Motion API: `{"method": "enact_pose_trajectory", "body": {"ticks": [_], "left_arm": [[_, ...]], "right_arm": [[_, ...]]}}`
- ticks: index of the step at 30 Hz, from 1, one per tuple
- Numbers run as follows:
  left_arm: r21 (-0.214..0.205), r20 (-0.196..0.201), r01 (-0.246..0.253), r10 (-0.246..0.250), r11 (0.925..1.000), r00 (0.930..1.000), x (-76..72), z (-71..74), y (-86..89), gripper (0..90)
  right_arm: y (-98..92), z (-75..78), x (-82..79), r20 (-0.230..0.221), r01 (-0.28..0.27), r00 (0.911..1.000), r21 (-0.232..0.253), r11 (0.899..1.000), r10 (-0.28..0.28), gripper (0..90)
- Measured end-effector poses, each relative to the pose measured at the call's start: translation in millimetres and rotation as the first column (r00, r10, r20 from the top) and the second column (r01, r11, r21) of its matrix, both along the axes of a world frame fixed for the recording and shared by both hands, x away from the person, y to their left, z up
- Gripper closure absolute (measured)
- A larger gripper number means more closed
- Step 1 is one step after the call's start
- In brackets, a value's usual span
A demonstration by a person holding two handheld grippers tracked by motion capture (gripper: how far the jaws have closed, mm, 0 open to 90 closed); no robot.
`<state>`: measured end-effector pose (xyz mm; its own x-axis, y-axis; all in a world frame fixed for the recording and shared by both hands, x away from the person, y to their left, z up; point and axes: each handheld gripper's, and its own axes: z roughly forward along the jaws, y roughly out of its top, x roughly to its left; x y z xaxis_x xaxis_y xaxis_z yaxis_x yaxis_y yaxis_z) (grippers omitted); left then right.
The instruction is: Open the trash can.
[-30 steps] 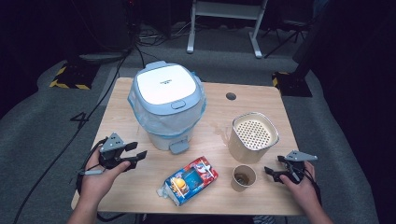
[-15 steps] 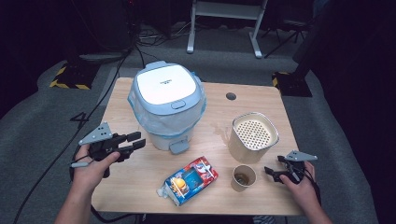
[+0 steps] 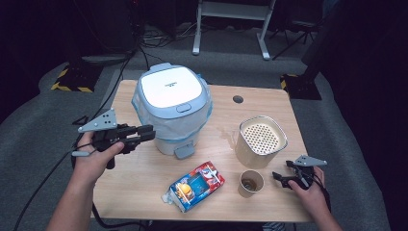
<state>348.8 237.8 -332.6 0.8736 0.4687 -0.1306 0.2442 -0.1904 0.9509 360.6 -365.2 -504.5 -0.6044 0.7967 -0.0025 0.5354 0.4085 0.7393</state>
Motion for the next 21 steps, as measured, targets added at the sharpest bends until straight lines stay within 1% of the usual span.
{"method": "enact_pose_trajectory", "body": {"ticks": [2,8,10,11,14,16,17,21], "left_arm": [[0.004,0.005,0.013,-0.013,0.9999,0.9999,3.7,7.3,-5.1,72.4],[0.011,0.015,0.035,-0.035,0.9993,0.9993,11.9,21.5,-14.2,75.2],[0.011,0.027,0.041,-0.042,0.9991,0.9988,14.7,26.4,-17.3,75.6],[0.006,0.027,0.057,-0.057,0.9983,0.998,16.8,29.9,-19.9,75.6],[-0.003,0.032,0.075,-0.075,0.9972,0.9967,21.2,36.0,-24.4,75.6],[-0.006,0.031,0.078,-0.077,0.997,0.9965,24.7,39.8,-27.9,75.6],[0.002,0.036,0.077,-0.077,0.997,0.9964,27.6,42.5,-30.6,75.9],[0.007,0.05,0.072,-0.072,0.9974,0.9962,34.6,47.8,-38.5,78.7]], "right_arm": [[0.0,0.0,0.0,0.0,0.0,1.0,0.0,1.0,0.0,16.1],[0.0,0.0,-0.1,0.0,0.0,1.0,0.0,1.0,0.0,16.2],[0.0,0.0,0.0,0.001,0.0,1.0,0.0,1.0,0.0,16.2],[0.0,0.0,0.0,0.0,0.0,1.0,0.0,1.0,0.0,16.2],[0.0,0.0,0.0,0.0,0.0,1.0,0.0,1.0,0.0,16.2],[0.1,0.0,-0.1,0.0,0.0,1.0,0.0,1.0,0.0,16.2],[0.0,0.0,-0.1,0.001,-0.001,1.0,-0.001,1.0,0.001,16.2],[0.0,0.0,-0.1,0.0,0.0,1.0,0.0,1.0,0.0,16.2]]}}
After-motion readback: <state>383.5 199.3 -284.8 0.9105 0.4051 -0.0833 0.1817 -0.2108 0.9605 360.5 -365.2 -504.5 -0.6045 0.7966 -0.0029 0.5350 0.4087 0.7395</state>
